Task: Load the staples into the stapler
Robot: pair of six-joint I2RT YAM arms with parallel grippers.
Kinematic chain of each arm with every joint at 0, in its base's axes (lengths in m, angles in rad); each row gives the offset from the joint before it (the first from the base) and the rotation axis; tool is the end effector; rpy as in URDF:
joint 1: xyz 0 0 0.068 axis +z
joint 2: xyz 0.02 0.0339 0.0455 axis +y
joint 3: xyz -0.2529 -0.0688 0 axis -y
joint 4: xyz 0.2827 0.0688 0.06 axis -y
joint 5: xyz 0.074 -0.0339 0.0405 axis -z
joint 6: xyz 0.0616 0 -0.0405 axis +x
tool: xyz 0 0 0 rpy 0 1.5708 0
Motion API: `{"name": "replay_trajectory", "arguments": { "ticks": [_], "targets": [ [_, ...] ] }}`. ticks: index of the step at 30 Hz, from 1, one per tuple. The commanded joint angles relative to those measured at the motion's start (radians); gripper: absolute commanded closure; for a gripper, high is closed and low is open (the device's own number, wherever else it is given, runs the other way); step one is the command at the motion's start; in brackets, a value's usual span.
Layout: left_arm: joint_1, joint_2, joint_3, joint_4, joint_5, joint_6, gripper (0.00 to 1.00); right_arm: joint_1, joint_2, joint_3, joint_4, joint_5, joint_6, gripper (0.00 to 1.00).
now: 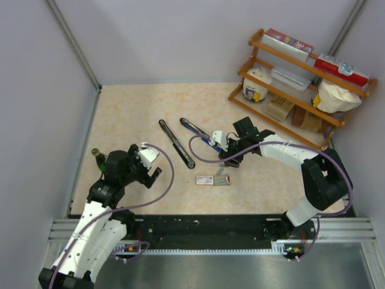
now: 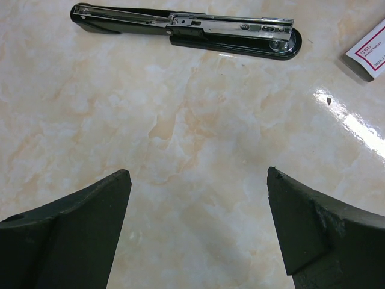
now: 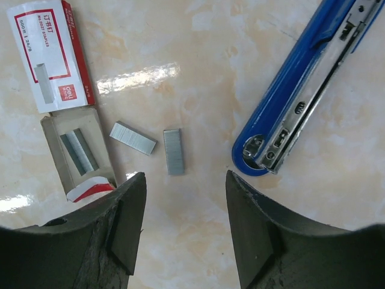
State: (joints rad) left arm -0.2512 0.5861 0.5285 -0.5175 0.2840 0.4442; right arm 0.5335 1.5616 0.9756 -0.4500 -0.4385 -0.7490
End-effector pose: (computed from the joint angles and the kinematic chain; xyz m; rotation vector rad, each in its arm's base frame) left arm 0.1959 -0.0681 0.2246 0.8771 1.9367 -0.1906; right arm 0.2902 0.2018 0.1484 -1.6342 1.9315 0.4851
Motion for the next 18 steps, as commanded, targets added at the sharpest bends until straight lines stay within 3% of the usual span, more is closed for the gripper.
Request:
{"name": "replay_trajectory", "arguments": {
  "ticks": [1,18],
  "targets": [
    [0.006,0.012,-0.007,0.048,0.007,0.008,0.01,0.045,0.043,0.012,0.045,0.013,-0.019,0.45],
    [0.012,0.009,-0.010,0.043,0.020,0.008,0.01,0.092,0.110,-0.002,0.123,0.146,-0.032,0.48]
  ]
}}
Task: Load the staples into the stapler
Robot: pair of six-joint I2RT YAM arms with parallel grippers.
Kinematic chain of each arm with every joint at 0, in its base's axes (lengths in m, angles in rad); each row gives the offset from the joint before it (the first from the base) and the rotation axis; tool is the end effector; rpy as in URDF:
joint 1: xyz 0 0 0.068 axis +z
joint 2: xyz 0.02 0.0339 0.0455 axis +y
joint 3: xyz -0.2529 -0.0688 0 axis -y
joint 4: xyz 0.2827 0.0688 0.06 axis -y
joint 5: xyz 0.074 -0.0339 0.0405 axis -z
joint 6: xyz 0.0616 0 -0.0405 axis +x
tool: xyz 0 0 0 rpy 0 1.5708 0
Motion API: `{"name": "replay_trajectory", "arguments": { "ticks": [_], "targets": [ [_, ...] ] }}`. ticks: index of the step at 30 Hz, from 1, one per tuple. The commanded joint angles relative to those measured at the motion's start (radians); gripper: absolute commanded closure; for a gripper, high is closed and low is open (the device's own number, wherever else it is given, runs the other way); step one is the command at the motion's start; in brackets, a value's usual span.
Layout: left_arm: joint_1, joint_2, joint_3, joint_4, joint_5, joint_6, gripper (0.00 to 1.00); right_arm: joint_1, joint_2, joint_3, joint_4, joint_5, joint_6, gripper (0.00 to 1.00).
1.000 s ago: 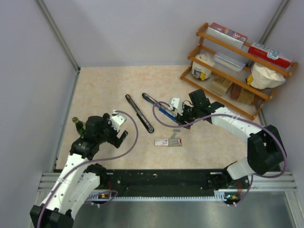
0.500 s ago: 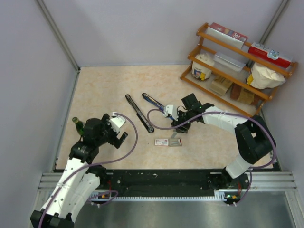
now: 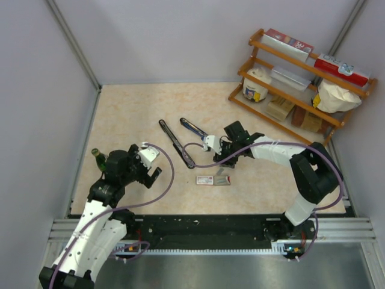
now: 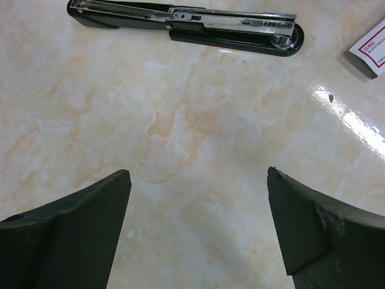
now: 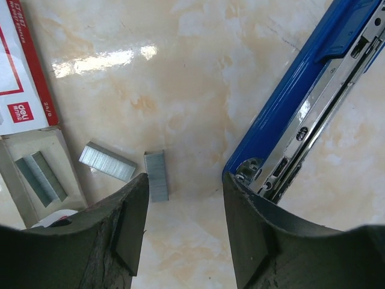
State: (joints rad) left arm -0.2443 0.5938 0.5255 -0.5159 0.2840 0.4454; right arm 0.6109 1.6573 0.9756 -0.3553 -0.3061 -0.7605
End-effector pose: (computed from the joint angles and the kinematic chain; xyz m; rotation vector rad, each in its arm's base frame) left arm 0.1972 -0.0670 0.2221 0.8734 1.9476 -0.1879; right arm 0.2897 0.2256 0.1196 -1.7099 1.9189 0.3425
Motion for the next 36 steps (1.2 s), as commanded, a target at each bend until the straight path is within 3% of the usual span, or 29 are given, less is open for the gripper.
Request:
{"name": "replay_trajectory", "arguments": {
  "ticks": [1,28,36],
  "targets": [
    [0.005,0.000,-0.007,0.042,0.020,0.007,0.01,0.013,0.013,-0.003,0.027,0.006,-0.022,0.48],
    [0.011,0.011,-0.009,0.045,0.017,0.007,0.01,0.016,0.056,0.031,-0.010,-0.004,0.004,0.48],
    [0.013,0.012,-0.010,0.045,0.015,0.007,0.01,0.015,0.073,0.046,-0.010,0.009,0.029,0.55]
  ]
}}
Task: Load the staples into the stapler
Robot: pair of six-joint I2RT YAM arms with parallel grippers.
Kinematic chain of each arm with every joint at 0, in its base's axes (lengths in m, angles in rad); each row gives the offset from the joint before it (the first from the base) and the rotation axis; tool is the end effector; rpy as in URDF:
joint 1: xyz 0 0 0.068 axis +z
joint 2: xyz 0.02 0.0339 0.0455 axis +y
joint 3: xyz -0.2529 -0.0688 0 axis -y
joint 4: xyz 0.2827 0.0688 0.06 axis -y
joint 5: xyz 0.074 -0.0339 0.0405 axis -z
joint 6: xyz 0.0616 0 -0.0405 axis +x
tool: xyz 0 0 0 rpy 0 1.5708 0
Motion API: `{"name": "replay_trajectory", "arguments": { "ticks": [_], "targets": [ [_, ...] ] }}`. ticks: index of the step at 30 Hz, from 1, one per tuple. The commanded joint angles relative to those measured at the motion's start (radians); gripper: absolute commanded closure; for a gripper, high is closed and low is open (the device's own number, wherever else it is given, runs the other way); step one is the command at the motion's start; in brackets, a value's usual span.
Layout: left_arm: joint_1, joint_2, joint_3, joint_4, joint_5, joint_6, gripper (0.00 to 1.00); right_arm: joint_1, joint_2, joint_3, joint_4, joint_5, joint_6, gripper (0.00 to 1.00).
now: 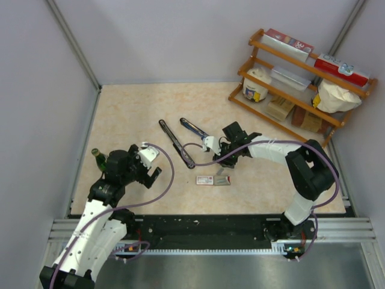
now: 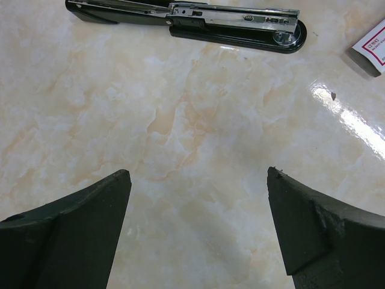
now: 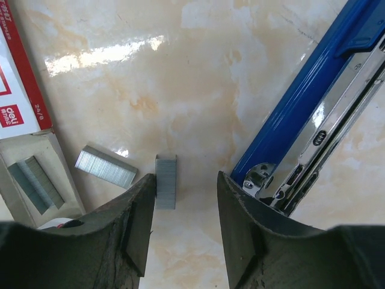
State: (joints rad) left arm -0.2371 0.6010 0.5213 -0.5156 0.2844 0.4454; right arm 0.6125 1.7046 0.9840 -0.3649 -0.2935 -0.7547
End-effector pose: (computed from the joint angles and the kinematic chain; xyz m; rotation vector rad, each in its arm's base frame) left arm 0.1983 -0.0657 0.2192 0.8688 1.9611 -0.1866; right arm 0.2907 0.2260 0.1051 -1.7280 1.9695 0.3400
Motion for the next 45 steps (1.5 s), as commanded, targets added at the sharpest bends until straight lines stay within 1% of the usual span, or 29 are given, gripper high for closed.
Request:
{"name": "replay_trajectory", "arguments": {
  "ticks": [1,7,10,18,19,22,24,31,33,45],
  "targets": [
    [0.007,0.006,-0.006,0.045,0.015,0.007,0.01,0.013,0.026,0.038,-0.002,-0.006,0.025,0.57],
    [0.007,0.005,-0.006,0.045,0.013,0.007,0.01,0.013,0.030,0.044,-0.008,-0.004,0.035,0.67],
    [0.009,0.006,-0.006,0.045,0.013,0.007,0.01,0.015,0.029,0.048,-0.012,-0.012,0.038,0.74],
    [0.010,0.011,-0.006,0.043,0.016,0.009,0.01,0.015,0.017,0.054,-0.016,-0.013,0.057,0.74],
    [0.010,0.011,-0.006,0.043,0.016,0.009,0.01,0.013,0.013,0.058,-0.014,-0.016,0.060,0.77],
    [0.012,0.011,-0.006,0.043,0.018,0.009,0.01,0.015,0.009,0.058,-0.016,-0.018,0.063,0.79],
    [0.012,0.011,-0.006,0.043,0.018,0.009,0.01,0.013,0.009,0.058,-0.016,-0.016,0.061,0.82],
    [0.013,0.014,-0.006,0.043,0.018,0.009,0.01,0.013,0.009,0.058,-0.016,-0.018,0.066,0.83],
    [0.013,0.014,-0.004,0.043,0.018,0.009,0.01,0.013,0.010,0.061,-0.019,-0.016,0.066,0.89],
    [0.015,0.020,-0.004,0.042,0.024,0.010,0.01,0.013,0.006,0.068,-0.019,-0.010,0.084,0.89]
  ]
}}
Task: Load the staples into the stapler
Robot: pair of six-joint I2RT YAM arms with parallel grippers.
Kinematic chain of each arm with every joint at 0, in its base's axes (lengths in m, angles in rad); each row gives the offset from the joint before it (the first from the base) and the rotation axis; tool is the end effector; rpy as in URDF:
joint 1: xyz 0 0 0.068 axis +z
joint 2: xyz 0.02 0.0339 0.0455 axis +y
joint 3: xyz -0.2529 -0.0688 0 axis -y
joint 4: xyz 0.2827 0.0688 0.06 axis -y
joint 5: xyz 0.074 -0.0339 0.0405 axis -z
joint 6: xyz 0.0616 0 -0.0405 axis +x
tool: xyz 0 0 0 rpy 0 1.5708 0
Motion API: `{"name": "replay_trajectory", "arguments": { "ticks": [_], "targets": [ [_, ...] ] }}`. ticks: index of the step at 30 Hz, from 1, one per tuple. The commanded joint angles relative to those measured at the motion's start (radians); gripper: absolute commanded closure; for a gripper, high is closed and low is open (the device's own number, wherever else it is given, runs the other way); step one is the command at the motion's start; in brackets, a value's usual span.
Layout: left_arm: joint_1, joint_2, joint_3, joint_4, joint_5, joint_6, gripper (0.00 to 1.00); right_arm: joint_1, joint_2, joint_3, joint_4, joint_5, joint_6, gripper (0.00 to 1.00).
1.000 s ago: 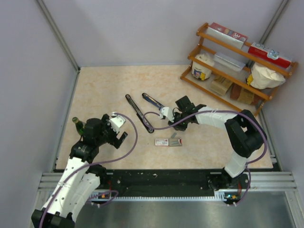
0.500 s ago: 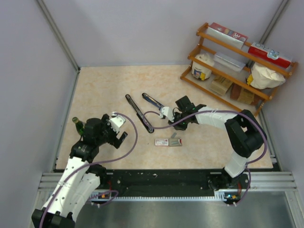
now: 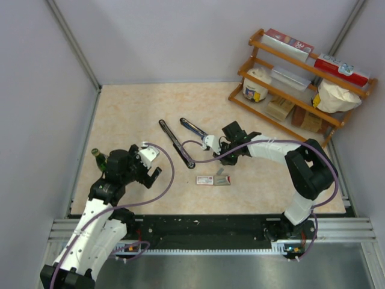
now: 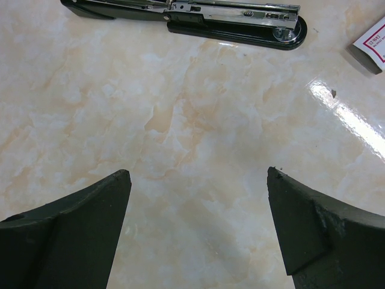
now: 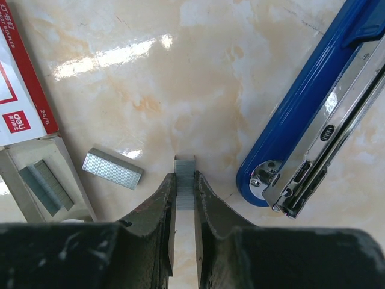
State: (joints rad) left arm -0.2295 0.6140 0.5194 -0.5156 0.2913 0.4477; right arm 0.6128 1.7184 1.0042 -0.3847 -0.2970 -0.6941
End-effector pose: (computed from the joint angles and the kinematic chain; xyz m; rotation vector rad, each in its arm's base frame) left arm 0.1999 -0.0649 0.2160 0.8698 1.9750 -0.1917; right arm 0.2927 0.2279 0.1054 -1.6778 2.0354 0.3683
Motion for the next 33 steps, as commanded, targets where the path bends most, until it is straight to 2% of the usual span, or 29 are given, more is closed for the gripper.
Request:
{"name": "replay_trajectory", "arguments": {
  "ticks": [1,22,33],
  "targets": [
    [0.007,0.007,-0.002,0.042,0.017,0.008,0.01,0.013,-0.009,0.050,0.001,-0.007,0.030,0.89],
    [0.009,0.024,-0.009,0.046,0.016,0.008,0.01,0.013,-0.152,0.198,0.001,0.039,0.281,0.89],
    [0.009,0.036,-0.007,0.049,0.002,0.008,0.01,0.015,-0.010,0.338,0.006,0.134,0.416,0.89]
  ]
}}
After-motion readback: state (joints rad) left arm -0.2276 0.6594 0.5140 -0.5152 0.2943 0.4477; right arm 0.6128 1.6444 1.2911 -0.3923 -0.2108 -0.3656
